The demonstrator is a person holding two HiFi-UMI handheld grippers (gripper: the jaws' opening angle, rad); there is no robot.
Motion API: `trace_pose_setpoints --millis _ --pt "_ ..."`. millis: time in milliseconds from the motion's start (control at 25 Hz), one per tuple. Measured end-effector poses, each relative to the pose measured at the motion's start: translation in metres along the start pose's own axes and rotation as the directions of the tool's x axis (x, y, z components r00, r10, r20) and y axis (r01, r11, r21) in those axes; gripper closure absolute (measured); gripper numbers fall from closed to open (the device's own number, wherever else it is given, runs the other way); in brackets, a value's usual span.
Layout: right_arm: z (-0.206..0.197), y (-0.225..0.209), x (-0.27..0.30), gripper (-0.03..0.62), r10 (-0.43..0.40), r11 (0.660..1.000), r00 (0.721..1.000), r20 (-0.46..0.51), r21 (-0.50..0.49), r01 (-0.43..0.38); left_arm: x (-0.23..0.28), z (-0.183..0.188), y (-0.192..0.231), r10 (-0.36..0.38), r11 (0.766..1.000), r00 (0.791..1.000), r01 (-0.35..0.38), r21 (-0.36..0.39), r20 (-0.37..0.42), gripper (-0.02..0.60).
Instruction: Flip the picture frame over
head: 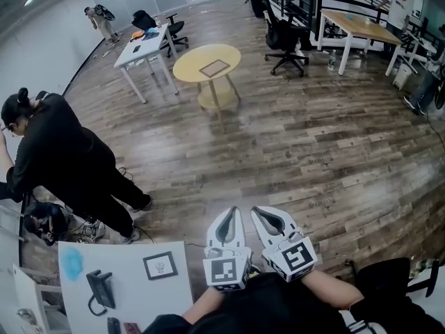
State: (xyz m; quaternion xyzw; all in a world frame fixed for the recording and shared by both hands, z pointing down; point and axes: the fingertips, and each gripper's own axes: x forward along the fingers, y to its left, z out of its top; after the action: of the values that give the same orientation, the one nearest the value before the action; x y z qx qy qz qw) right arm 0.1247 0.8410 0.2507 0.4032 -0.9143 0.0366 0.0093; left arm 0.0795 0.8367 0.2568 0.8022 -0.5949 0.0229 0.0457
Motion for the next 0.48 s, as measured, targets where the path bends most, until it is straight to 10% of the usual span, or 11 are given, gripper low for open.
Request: trace_pose_setpoints --millis 480 --pt "0.000 -0.113 0.091 0.574 0.008 1.000 1.000 0.022 0.009 -0.009 0.135 0.006 0.027 0.014 0.999 1.000 -0.013 0.049 -0.010 0.558"
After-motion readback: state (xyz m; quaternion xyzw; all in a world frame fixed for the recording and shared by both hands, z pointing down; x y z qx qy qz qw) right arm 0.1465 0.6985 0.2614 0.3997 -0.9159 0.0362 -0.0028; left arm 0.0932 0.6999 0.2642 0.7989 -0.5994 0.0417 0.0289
